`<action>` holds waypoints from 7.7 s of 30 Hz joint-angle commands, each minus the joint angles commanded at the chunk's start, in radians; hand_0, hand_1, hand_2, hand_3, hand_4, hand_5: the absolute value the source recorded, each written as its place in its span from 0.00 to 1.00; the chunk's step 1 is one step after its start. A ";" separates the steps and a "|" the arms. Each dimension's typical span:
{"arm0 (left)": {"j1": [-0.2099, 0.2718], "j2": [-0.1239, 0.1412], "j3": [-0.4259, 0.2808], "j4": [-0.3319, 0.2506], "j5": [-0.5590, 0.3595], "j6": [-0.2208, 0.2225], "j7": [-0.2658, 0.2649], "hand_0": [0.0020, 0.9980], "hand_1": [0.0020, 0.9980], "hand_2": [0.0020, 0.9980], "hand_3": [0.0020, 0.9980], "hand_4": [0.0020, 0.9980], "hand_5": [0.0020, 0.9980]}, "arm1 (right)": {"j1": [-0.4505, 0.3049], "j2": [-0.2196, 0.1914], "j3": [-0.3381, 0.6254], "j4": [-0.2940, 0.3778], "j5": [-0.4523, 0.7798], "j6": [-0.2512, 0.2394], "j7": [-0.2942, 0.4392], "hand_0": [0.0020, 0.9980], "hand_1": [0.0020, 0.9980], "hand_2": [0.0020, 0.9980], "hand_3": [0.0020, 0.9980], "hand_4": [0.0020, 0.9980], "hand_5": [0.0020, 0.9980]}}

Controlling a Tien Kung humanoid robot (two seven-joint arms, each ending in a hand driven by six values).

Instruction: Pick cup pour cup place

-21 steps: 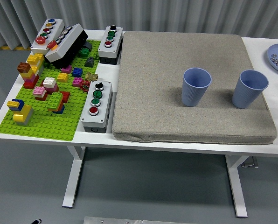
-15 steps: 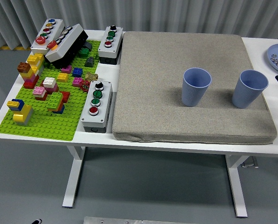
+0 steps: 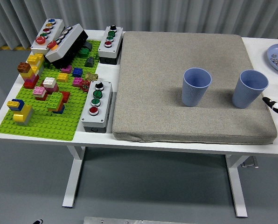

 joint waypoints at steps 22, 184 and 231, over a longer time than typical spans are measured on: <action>0.003 0.002 0.023 0.000 -0.018 0.000 -0.002 0.82 0.78 0.84 0.76 0.57 1.00 | 0.056 0.040 -0.085 -0.114 0.042 -0.030 0.041 0.94 0.92 1.00 1.00 0.88 0.40; -0.003 0.009 0.041 0.000 -0.026 -0.001 -0.001 0.83 0.78 0.84 0.76 0.57 1.00 | 0.295 0.028 -0.412 0.039 -0.860 -0.287 -0.167 0.69 0.58 0.50 0.64 0.74 0.30; -0.008 0.013 0.044 0.000 -0.029 0.000 -0.002 0.83 0.78 0.84 0.76 0.57 1.00 | 0.378 -0.074 -0.584 -0.011 -0.873 -0.320 -0.161 0.74 0.60 0.52 0.61 0.74 0.29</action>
